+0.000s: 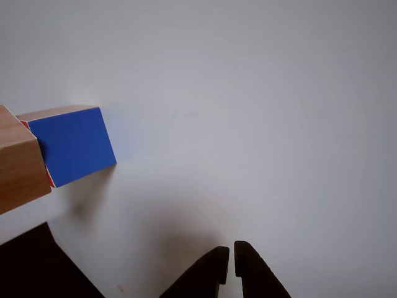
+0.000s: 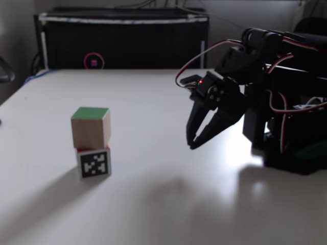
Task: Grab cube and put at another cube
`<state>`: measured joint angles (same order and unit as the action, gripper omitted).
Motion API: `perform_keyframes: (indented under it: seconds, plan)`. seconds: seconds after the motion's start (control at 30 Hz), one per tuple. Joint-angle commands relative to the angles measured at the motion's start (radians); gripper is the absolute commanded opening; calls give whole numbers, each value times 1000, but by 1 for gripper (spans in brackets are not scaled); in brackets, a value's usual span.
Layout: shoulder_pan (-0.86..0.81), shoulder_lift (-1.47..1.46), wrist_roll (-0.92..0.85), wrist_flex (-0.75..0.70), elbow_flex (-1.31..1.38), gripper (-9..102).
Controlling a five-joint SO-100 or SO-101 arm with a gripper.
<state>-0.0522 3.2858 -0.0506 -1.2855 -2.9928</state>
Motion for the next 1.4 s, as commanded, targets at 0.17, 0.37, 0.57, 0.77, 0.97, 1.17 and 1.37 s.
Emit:
perform_keyframes:
  seconds: [0.17,0.37,0.57,0.77,0.97,1.17,1.37]
  plan:
    - [-44,2,40,-5,25,1]
    - [-67,2,60,-5,25,1]
    - [-69,2,61,-5,25,1]
    - [-69,2,61,-5,25,1]
    - [-69,2,61,-5,25,1]
    - [-69,2,61,-5,25,1]
    - [-69,2,61,-5,25,1]
